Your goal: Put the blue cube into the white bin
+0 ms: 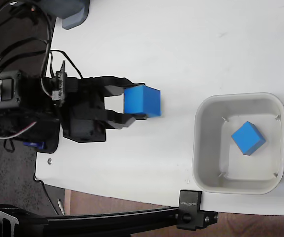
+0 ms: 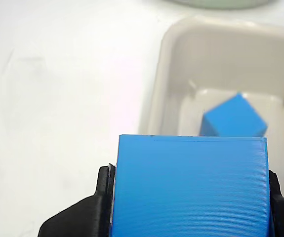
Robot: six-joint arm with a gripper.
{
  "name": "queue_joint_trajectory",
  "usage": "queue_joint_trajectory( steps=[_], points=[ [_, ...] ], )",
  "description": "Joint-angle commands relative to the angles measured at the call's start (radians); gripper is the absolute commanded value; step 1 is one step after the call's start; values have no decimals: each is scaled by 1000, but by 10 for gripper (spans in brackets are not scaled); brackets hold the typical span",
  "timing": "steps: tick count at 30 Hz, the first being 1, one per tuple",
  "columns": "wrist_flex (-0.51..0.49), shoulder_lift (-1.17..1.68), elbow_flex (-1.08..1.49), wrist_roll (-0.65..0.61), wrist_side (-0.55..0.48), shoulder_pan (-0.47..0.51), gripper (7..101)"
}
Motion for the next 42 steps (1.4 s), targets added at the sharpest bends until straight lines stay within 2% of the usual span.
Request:
queue_joint_trajectory(
  steps=[1, 7, 8, 9, 10, 11, 15, 18, 30, 32, 38, 40, 42],
  points=[
    [-48, -178, -242, -15, -51, 43, 513],
    [6, -345, -446, -38, -87, 83, 516],
    [5, -359, -462, -41, -92, 86, 554],
    [6, -367, -469, -46, -77, 87, 691],
    [-2, -370, -469, -48, -61, 86, 890],
    [-6, -373, -469, -48, -60, 86, 1003],
    [15, -347, -448, -41, -66, 84, 1003],
    [9, -247, -336, -41, -64, 86, 1003],
    [98, 520, 483, -3, -61, 104, 1003],
    [138, 641, 589, 2, -52, 104, 1003],
    [357, 1170, 838, 44, -20, 97, 1003],
    [410, 1175, 841, 38, 12, 74, 1003],
    [400, 1163, 857, 51, 83, 14, 1003]
  ],
)
